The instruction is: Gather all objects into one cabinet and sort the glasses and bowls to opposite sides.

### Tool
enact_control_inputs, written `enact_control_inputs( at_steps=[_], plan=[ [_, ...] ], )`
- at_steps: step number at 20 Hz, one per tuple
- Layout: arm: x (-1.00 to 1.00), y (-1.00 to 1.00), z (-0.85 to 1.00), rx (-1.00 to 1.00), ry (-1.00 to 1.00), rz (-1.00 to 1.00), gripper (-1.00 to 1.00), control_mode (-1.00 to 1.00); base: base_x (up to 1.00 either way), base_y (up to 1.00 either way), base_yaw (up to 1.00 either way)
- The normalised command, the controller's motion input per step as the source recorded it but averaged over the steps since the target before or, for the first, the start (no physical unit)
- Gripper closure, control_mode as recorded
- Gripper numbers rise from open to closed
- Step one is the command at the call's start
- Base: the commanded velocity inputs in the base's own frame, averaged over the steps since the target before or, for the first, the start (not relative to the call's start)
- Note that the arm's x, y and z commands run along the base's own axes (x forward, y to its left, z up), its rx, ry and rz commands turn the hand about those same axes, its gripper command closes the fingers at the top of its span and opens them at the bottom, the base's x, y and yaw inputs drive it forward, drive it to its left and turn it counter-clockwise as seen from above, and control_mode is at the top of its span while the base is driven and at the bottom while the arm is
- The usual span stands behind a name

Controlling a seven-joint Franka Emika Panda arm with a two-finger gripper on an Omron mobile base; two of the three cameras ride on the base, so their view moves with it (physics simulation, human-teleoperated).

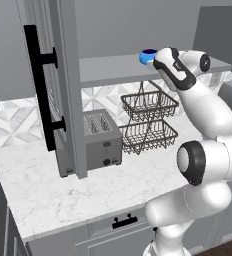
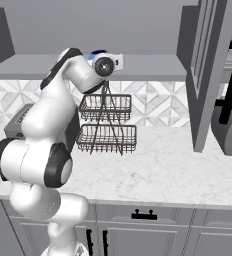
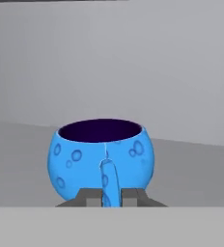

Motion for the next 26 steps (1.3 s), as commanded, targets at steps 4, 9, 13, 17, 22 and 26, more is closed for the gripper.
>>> enact_control_inputs(
  at_steps=[4, 9, 13, 17, 22, 26],
  plan=[
    [-0.3, -0.26, 0.22, 0.09, 0.0, -0.16, 1.0, -1.0, 0.0, 0.0, 0.0],
    [-0.56, -0.21, 0.29, 0.08, -0.02, -0.03, 1.0, -1.0, 0.0, 0.0, 0.0],
    [-0.86, -0.04, 0.65, 0.07, -0.02, -0.03, 1.0, -1.0, 0.0, 0.0, 0.0],
    [-0.98, -0.1, 0.42, 0.07, 0.0, -0.04, 1.0, -1.0, 0.0, 0.0, 0.0],
    [-1.0, -0.01, 0.22, 0.02, 0.02, -0.04, 1.0, -1.0, 0.0, 0.0, 0.0],
    [-1.0, 0.0, 0.01, 0.0, 0.02, -0.05, 1.0, -1.0, 0.0, 0.0, 0.0]
  ],
)
